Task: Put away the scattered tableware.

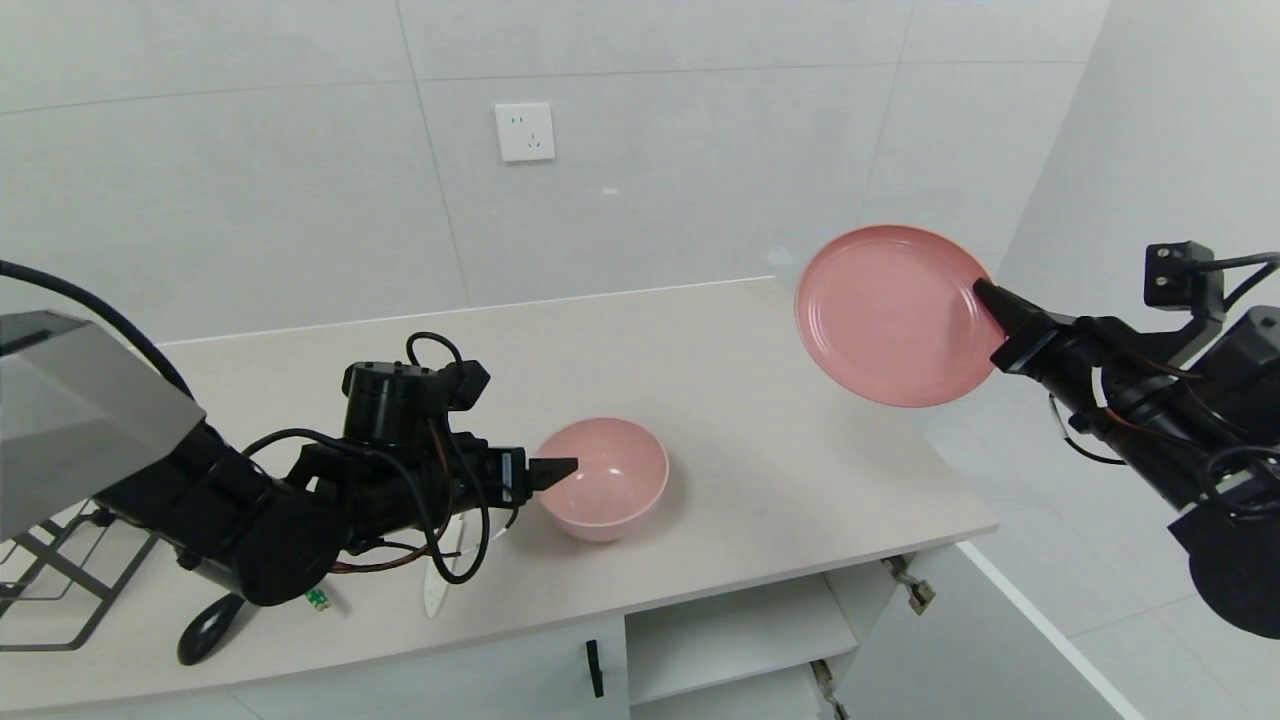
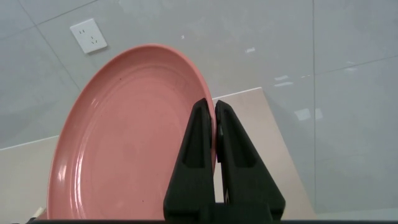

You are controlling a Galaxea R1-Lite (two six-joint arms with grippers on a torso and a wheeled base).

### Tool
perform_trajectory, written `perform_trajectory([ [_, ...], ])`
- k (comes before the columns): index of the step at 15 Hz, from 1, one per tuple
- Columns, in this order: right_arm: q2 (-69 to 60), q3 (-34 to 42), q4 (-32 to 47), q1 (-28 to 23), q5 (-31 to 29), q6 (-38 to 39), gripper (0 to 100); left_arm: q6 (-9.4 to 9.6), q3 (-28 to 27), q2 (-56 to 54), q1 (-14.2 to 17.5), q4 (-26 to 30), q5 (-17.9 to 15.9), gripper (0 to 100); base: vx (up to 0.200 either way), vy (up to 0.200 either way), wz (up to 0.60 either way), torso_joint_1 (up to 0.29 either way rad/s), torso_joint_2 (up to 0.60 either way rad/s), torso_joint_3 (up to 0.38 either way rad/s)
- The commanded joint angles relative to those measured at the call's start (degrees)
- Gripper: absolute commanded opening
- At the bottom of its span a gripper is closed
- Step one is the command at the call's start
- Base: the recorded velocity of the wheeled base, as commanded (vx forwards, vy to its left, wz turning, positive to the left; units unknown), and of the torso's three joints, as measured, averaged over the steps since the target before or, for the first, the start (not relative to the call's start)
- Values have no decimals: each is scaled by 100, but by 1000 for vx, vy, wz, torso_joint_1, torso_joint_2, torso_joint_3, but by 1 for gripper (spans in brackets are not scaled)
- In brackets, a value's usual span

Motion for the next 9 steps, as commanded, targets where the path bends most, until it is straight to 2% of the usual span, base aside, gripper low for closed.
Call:
perform_trajectory([
  [1, 11, -3, -6, -2, 10, 1, 0, -2, -70, 334, -24, -172, 10, 100, 0, 0, 0, 0, 0, 0],
  [5, 19, -3, -6, 7, 10, 1, 0, -2, -228, 562, -156, -233, 124, 100, 0, 0, 0, 0, 0, 0],
  [9, 19, -3, -6, 7, 10, -8, 0, -19, -281, 633, -138, -225, 124, 100, 0, 0, 0, 0, 0, 0],
])
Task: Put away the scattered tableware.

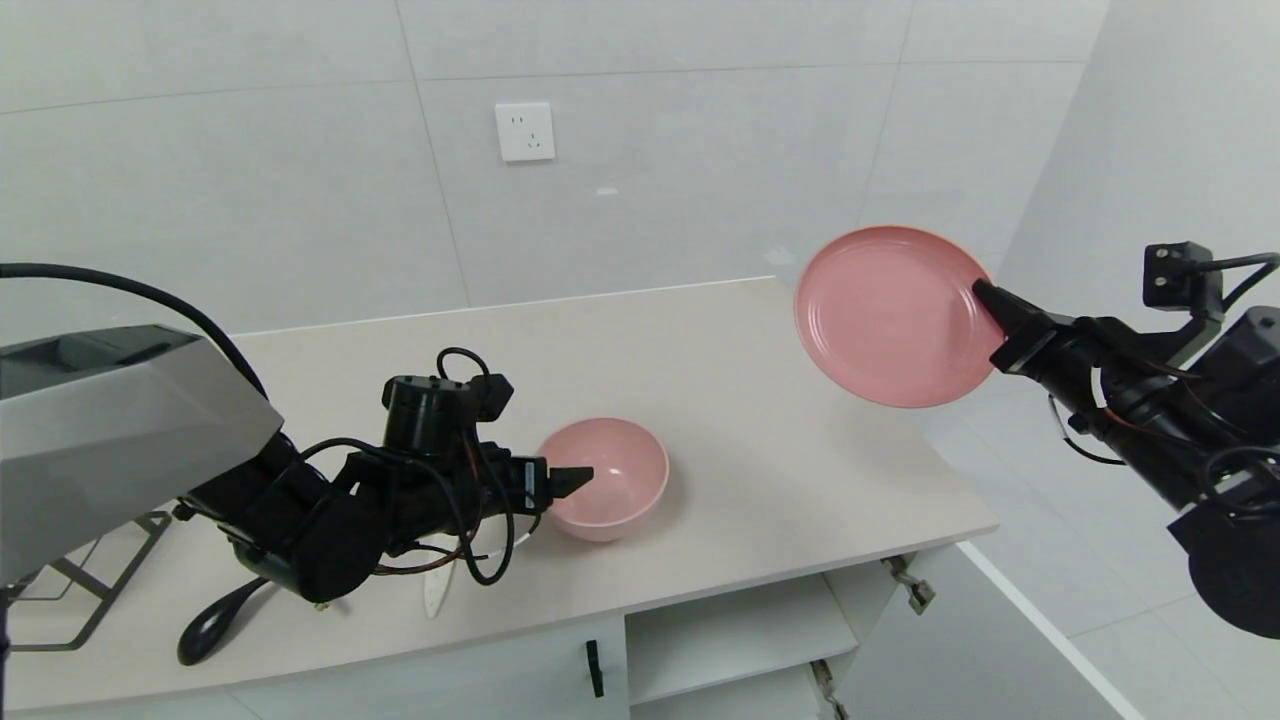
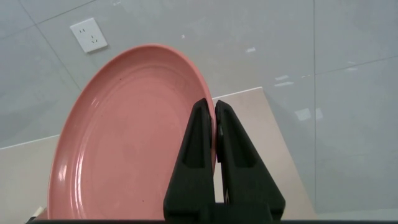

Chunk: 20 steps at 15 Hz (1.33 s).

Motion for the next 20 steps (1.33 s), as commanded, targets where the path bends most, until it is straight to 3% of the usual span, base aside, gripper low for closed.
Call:
perform_trajectory([
  [1, 11, -2, -6, 1, 12, 2, 0, -10, -25, 78, -22, 5, -3, 100, 0, 0, 0, 0, 0, 0],
  [5, 28, -2, -6, 10, 12, 2, 0, -10, -315, 395, -39, -4, 6, 100, 0, 0, 0, 0, 0, 0],
  [7, 28, -2, -6, 10, 12, 2, 0, -124, -359, 465, -48, -4, 85, 100, 0, 0, 0, 0, 0, 0],
  [8, 37, -2, -6, 10, 12, 2, 0, -168, -350, 465, -57, -4, 94, 0, 0, 0, 0, 0, 0, 0],
  [16, 46, -11, -6, 18, 4, 2, 0, -159, 124, -546, -13, -505, 234, 0, 0, 0, 0, 0, 0, 0],
  [20, 90, -134, -6, 54, 12, 19, 0, -220, 880, -1873, -66, -909, 208, 0, 0, 0, 0, 0, 0, 0],
])
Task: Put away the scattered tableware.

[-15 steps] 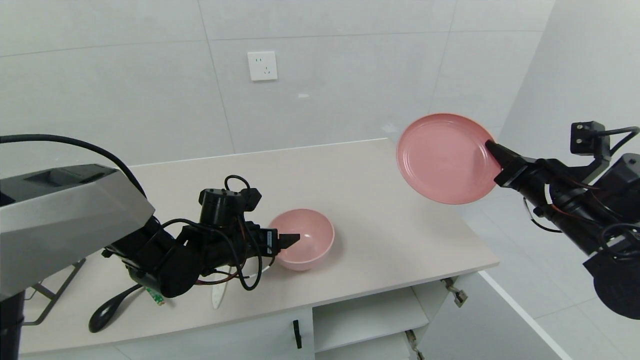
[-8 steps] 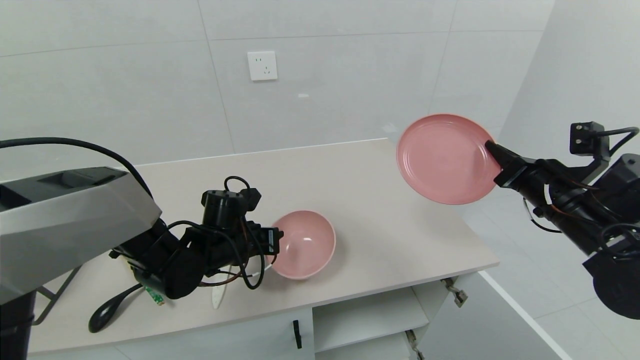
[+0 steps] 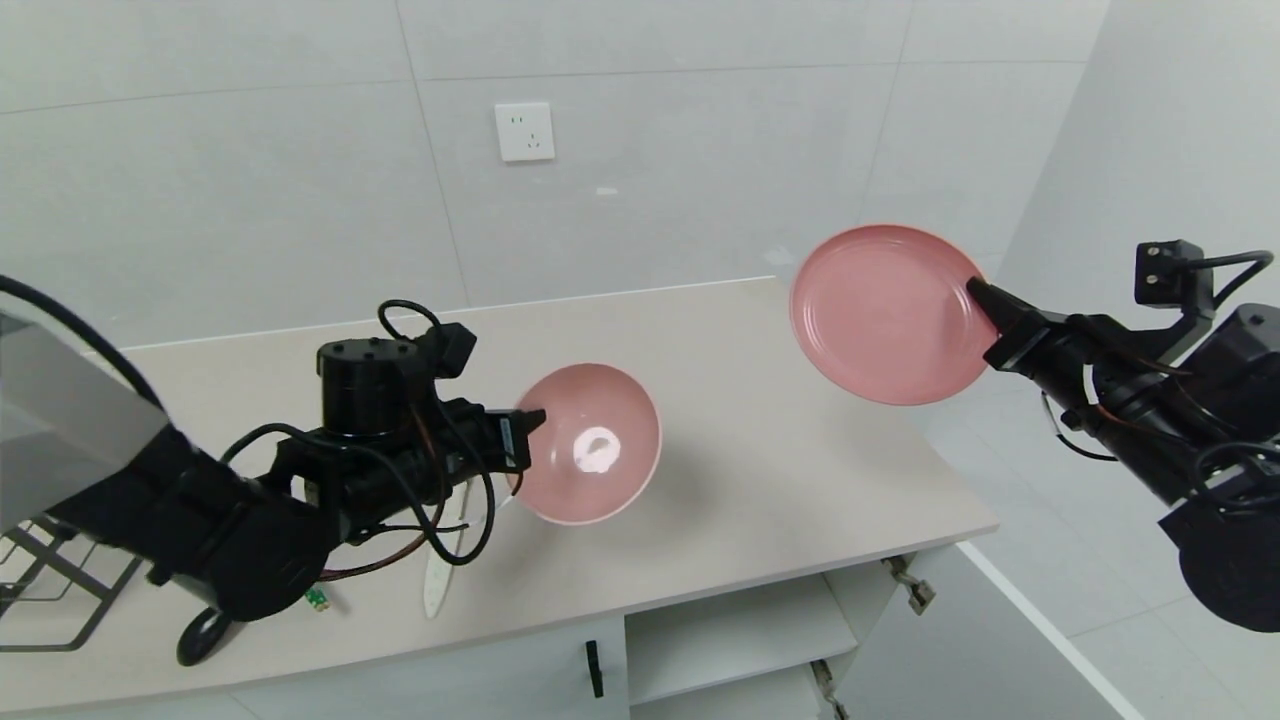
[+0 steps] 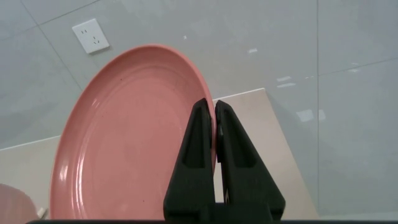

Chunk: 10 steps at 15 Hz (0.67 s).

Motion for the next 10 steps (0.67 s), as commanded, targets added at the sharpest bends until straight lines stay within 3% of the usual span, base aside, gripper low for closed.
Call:
perform_trajectory([
  [1, 78, -132, -6, 32, 10, 69, 0, -234, 718, -1421, -18, -252, -30, 0, 0, 0, 0, 0, 0, 0],
  [2, 140, -211, -6, 32, 10, 86, 0, -409, 877, -1738, -18, -279, -57, 0, 0, 0, 0, 0, 0, 0],
  [3, 184, -255, -6, 41, 10, 78, 0, -823, 1193, -2415, -45, -296, -118, 0, 0, 0, 0, 0, 0, 0],
  [4, 175, -211, -6, 41, 10, 78, 0, -1016, 1334, -2731, -106, -287, -118, 0, 0, 0, 0, 0, 0, 0],
  [5, 175, -176, -6, 41, 10, 78, 0, -1614, 1580, -3469, -291, -261, -118, 0, 0, 0, 0, 0, 0, 0],
  [7, 184, -176, -6, 76, 10, 69, 0, -2167, 1755, -3909, -282, -217, -118, 0, 0, 0, 0, 0, 0, 0],
  [9, 175, -167, -6, 234, 10, 51, 0, -2035, 1764, -3882, -194, -191, -74, 0, 0, 0, 0, 0, 0, 0],
  [10, 149, -88, -6, 393, 10, 16, 0, -1833, 1870, -3865, 17, -191, -83, 0, 0, 0, 0, 0, 0, 0],
])
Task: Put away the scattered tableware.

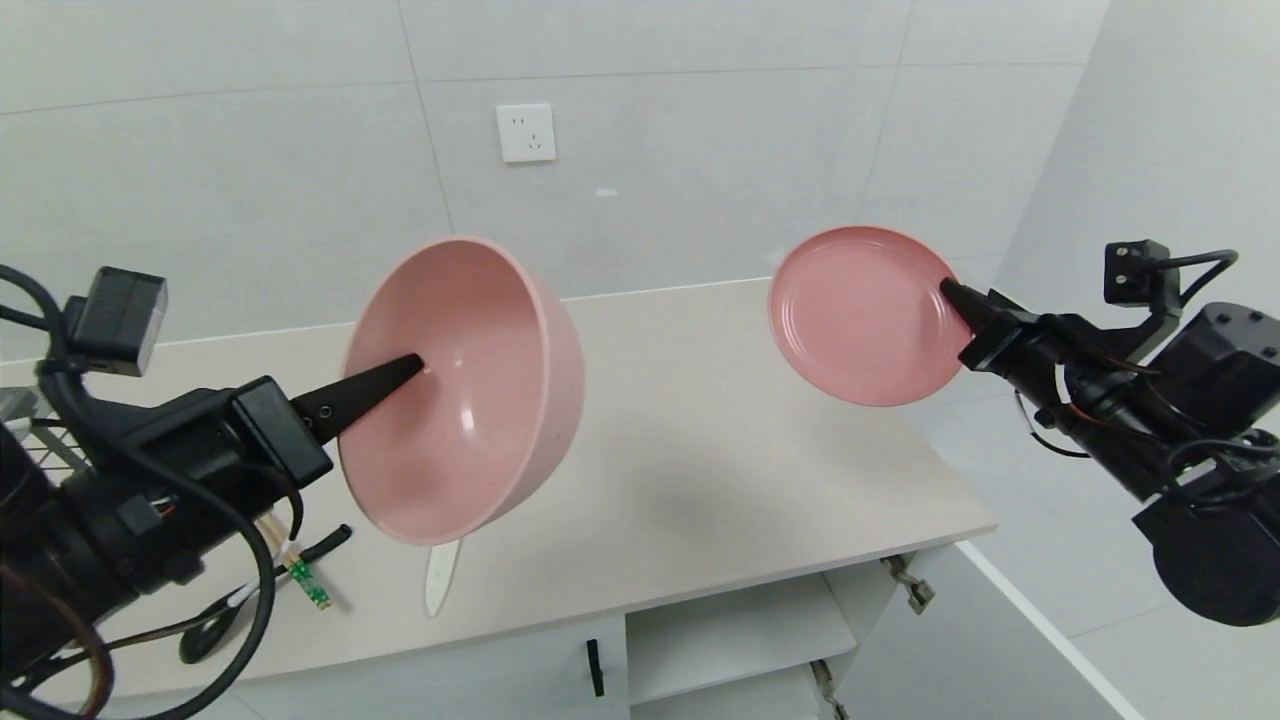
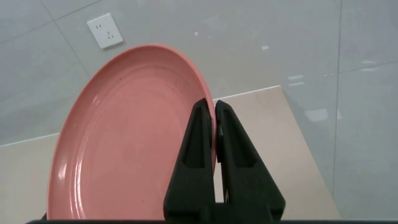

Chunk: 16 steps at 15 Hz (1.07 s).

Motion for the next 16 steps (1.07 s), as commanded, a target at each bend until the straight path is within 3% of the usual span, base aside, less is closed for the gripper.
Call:
perform_trajectory([
  [1, -76, 160, -6, 161, 2, -91, 0, 360, 160, -225, 368, -11, -22, 0, 0, 0, 0, 0, 0, 0],
  [3, -164, 204, -6, 213, 10, -126, 0, 694, 283, -208, 535, -20, 14, 0, 0, 0, 0, 0, 0, 0],
  [4, -243, 257, -6, 222, 10, -117, 0, 984, 389, -208, 543, 68, 49, 0, 0, 0, 0, 0, 0, 0],
  [6, -296, 415, -6, 231, 2, -82, 0, 1318, 697, -111, 456, 446, 22, 0, 0, 0, 0, 0, 0, 0],
  [9, -252, 406, -6, 249, 2, -91, 0, 1344, 793, -50, -125, 560, 163, 0, 0, 0, 0, 0, 0, 0],
  [11, -252, 389, -6, 363, 2, -117, 0, 1362, 767, 12, -133, 560, 532, 0, 0, 0, 0, 0, 0, 0],
  [14, -234, 600, -6, 468, -148, -214, 0, 1362, 538, 390, -142, 499, 1349, 0, 0, 0, 0, 0, 0, 0],
  [16, 3, 529, -6, 512, -622, -337, 0, 1344, 512, 513, -177, 499, 1420, 0, 0, 0, 0, 0, 0, 0],
])
